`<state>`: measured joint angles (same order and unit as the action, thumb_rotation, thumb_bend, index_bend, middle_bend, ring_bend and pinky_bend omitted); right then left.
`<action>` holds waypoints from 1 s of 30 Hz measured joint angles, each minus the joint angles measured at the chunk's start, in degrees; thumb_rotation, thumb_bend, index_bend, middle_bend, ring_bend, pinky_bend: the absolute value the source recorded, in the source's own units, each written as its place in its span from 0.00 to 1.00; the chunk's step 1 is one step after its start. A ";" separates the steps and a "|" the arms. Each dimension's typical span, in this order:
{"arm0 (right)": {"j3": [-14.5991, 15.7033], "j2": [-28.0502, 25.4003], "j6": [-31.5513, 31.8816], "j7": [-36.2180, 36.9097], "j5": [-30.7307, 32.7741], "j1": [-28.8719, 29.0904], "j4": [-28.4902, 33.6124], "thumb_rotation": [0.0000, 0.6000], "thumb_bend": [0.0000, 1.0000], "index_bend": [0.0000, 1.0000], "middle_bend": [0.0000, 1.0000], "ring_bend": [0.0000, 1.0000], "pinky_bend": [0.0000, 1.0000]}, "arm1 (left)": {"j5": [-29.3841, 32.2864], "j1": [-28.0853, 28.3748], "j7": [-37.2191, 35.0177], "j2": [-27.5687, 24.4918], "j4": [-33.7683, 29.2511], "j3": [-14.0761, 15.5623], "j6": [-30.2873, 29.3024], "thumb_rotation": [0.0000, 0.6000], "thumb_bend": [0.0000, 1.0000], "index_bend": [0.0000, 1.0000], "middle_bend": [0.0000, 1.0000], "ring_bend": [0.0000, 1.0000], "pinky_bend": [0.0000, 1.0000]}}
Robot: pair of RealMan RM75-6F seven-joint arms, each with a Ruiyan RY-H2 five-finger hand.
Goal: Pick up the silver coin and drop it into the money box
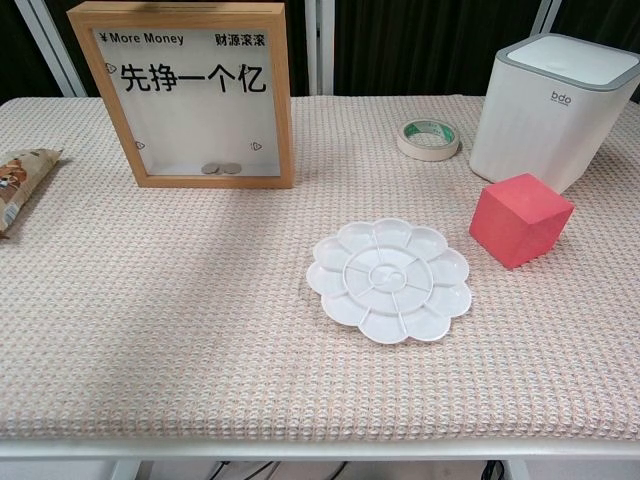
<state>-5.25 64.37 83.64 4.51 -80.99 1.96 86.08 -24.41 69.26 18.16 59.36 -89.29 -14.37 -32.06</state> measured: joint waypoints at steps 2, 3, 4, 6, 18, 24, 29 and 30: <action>-0.01 0.01 -0.03 -0.06 0.05 0.02 -0.11 1.00 0.30 0.00 0.00 0.00 0.00 | -0.39 0.32 -0.43 0.48 0.75 0.71 0.29 1.00 0.40 0.63 0.23 0.08 0.14; -0.02 0.02 -0.09 -0.01 0.10 0.03 -0.12 1.00 0.30 0.00 0.00 0.00 0.00 | -0.52 0.48 -0.64 0.69 1.06 1.01 0.43 1.00 0.40 0.63 0.23 0.08 0.14; -0.04 0.00 -0.16 0.02 0.16 0.05 -0.12 1.00 0.30 0.00 0.00 0.00 0.00 | -0.66 0.64 -0.88 0.90 1.33 1.26 0.51 1.00 0.40 0.63 0.23 0.08 0.14; -0.10 -0.09 -0.33 0.09 0.35 0.08 -0.10 1.00 0.30 0.00 0.00 0.00 0.00 | -1.17 0.93 -1.43 1.31 1.82 1.61 0.67 1.00 0.40 0.63 0.23 0.08 0.14; -0.38 -0.54 -0.24 0.05 0.50 0.14 0.17 1.00 0.30 0.00 0.00 0.00 0.00 | -2.95 2.33 -4.07 3.23 4.29 3.81 1.73 1.00 0.40 0.63 0.23 0.08 0.13; -0.44 -0.56 -0.15 0.20 0.52 0.13 0.01 1.00 0.30 0.00 0.00 0.00 0.00 | -3.20 2.85 -5.15 4.11 5.69 4.71 1.85 1.00 0.40 0.63 0.23 0.08 0.13; -0.61 -0.80 -0.09 0.52 0.90 -0.01 -0.16 1.00 0.30 0.00 0.00 0.00 0.00 | -2.62 3.28 -5.90 3.96 6.02 5.41 1.92 1.00 0.40 0.63 0.23 0.08 0.13; -0.62 -0.86 -0.08 0.51 0.93 -0.04 -0.17 1.00 0.30 0.00 0.00 0.00 0.00 | -2.53 3.31 -6.13 3.90 6.04 5.46 1.95 1.00 0.40 0.63 0.23 0.08 0.13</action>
<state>-5.87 63.52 83.56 5.02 -80.06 1.91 85.91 -26.93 72.57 12.03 63.27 -83.25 -8.90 -30.11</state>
